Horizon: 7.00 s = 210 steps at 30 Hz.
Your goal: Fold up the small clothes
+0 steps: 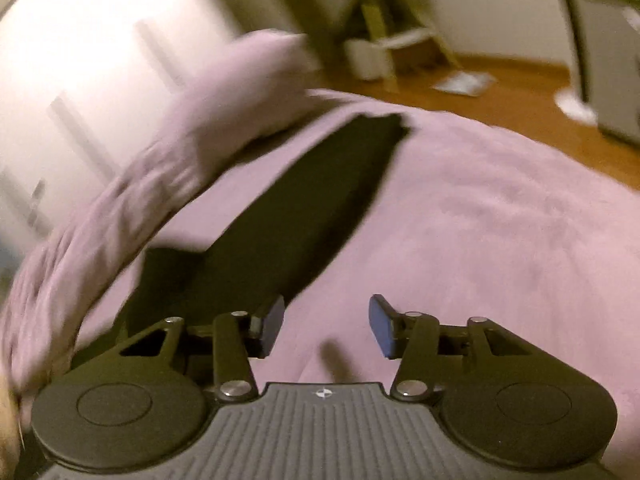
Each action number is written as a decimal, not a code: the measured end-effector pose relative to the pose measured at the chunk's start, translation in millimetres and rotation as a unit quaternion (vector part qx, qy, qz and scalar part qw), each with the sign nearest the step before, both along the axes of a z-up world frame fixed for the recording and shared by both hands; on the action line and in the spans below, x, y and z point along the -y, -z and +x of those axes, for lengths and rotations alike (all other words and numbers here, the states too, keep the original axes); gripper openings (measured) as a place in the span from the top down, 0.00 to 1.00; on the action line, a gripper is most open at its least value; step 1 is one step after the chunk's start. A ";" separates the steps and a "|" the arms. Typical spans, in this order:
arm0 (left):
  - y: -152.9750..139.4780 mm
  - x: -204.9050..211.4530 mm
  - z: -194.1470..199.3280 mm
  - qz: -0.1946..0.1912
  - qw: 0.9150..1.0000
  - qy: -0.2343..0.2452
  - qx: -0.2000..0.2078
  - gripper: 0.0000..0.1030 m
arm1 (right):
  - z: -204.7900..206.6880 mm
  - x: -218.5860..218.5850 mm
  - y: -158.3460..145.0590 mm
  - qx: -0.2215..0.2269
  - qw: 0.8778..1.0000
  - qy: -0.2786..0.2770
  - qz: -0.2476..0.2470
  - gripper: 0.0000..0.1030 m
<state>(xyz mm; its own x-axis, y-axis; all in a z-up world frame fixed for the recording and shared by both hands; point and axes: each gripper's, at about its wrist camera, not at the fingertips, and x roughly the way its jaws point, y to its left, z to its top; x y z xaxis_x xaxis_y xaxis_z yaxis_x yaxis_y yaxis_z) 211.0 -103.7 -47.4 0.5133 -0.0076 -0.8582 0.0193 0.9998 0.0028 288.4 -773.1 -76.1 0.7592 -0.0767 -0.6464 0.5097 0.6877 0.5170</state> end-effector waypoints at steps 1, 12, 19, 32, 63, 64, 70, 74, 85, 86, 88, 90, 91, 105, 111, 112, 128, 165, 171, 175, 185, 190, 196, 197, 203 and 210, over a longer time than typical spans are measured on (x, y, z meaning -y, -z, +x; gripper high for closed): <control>-0.1 -3.7 1.1 -0.003 1.000 -0.002 0.001 0.00 | 10.4 12.5 5.5 0.007 1.000 0.017 0.018 0.54; -1.1 -7.1 -4.2 -0.018 1.000 0.018 0.000 0.00 | 87.3 64.2 56.2 0.072 0.984 0.123 0.112 0.89; -10.0 -13.4 -7.4 -0.023 0.999 0.021 -0.010 0.00 | 59.6 41.9 10.0 0.101 0.987 0.098 0.073 0.92; -44.6 -101.1 -45.8 -0.085 0.995 -0.045 0.021 0.00 | 89.5 -188.8 -146.8 0.181 0.951 -0.240 -0.078 0.86; 7.2 -3.9 176.6 -0.241 0.970 -0.040 -0.004 0.00 | -91.2 -241.3 43.2 0.156 0.957 -0.242 -0.025 0.21; 8.7 -3.4 178.0 -0.247 0.968 -0.046 0.001 0.00 | -94.9 -239.0 43.9 0.161 0.957 -0.242 -0.020 0.21; 16.4 -1.1 193.9 -0.317 0.947 -0.059 0.000 0.34 | -92.6 -241.0 47.2 0.175 0.953 -0.246 -0.011 0.17; 23.8 2.0 204.4 -0.335 0.939 -0.071 -0.020 0.55 | -95.6 -240.8 48.0 0.178 0.953 -0.246 -0.010 0.16; -17.5 -5.8 190.2 -0.348 0.937 -0.029 0.026 0.87 | -96.5 -241.1 46.8 0.176 0.953 -0.245 -0.012 0.16; -25.1 -8.8 187.2 -0.344 0.938 -0.025 0.038 0.87 | -96.5 -241.1 46.7 0.176 0.953 -0.245 -0.012 0.16; -41.0 -17.5 181.3 -0.332 0.941 -0.019 0.066 0.87 | -96.4 -241.4 46.3 0.175 0.953 -0.245 -0.014 0.16; -56.0 -30.4 174.4 -0.310 0.945 -0.017 0.100 0.87 | -96.4 -241.6 45.8 0.175 0.954 -0.245 -0.015 0.16; -60.6 -37.7 171.9 -0.296 0.948 -0.020 0.113 0.87 | -96.4 -241.6 45.5 0.174 0.954 -0.245 -0.015 0.16; 4.4 -99.7 178.8 -0.244 0.964 -0.091 0.055 0.42 | -95.4 -244.8 44.3 0.172 0.952 -0.252 -0.028 0.12; 9.5 -96.2 189.5 -0.226 0.969 -0.091 0.039 0.65 | -93.8 -247.6 43.1 0.170 0.951 -0.256 -0.035 0.09; 9.0 -98.2 188.9 -0.226 0.969 -0.094 0.038 0.66 | -93.8 -248.1 43.0 0.170 0.951 -0.257 -0.036 0.09; 12.9 -105.0 183.8 -0.173 0.982 -0.069 0.037 0.77 | -89.9 -261.6 39.1 0.147 0.951 -0.261 -0.076 0.07; -8.1 -248.3 108.2 -0.240 0.962 -0.092 0.093 0.09 | 25.1 -338.7 15.6 -0.035 0.929 -0.238 -0.280 0.46; -10.7 -354.2 98.0 -0.300 0.922 -0.207 0.131 0.08 | 9.5 -346.0 14.6 -0.034 0.941 -0.199 -0.273 0.40; -0.8 -428.5 95.9 -0.336 0.881 -0.294 0.159 0.10 | 6.7 -352.5 20.3 -0.026 0.941 -0.183 -0.285 0.36; 47.5 -520.1 134.7 -0.454 0.786 -0.386 0.164 0.28 | 6.6 -349.7 27.6 -0.011 0.943 -0.180 -0.278 0.29; 48.3 -529.6 158.1 -0.446 0.800 -0.376 0.142 0.60 | 7.3 -350.9 28.6 -0.010 0.942 -0.181 -0.283 0.27; 39.9 -531.6 159.7 -0.400 0.822 -0.381 0.138 0.90 | 6.2 -349.1 29.6 -0.005 0.944 -0.180 -0.277 0.26; 31.6 -523.8 163.9 -0.379 0.837 -0.365 0.151 0.90 | 6.2 -348.4 29.8 -0.004 0.944 -0.180 -0.275 0.26; -44.6 -448.2 172.9 -0.313 0.897 -0.231 0.211 0.91 | 5.7 -345.1 30.3 0.006 0.947 -0.186 -0.261 0.21; -93.5 -265.5 173.1 -0.200 0.959 0.026 0.197 0.90 | 4.1 -342.4 30.8 0.016 0.950 -0.192 -0.246 0.16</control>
<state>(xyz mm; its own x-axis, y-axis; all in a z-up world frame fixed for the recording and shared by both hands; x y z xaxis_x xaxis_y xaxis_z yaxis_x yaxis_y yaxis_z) 384.2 161.8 46.1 0.7865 -0.3311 -0.5213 0.1462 0.9200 -0.3637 292.4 -430.7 -106.9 0.8104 -0.0765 -0.5808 0.1619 0.9821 0.0966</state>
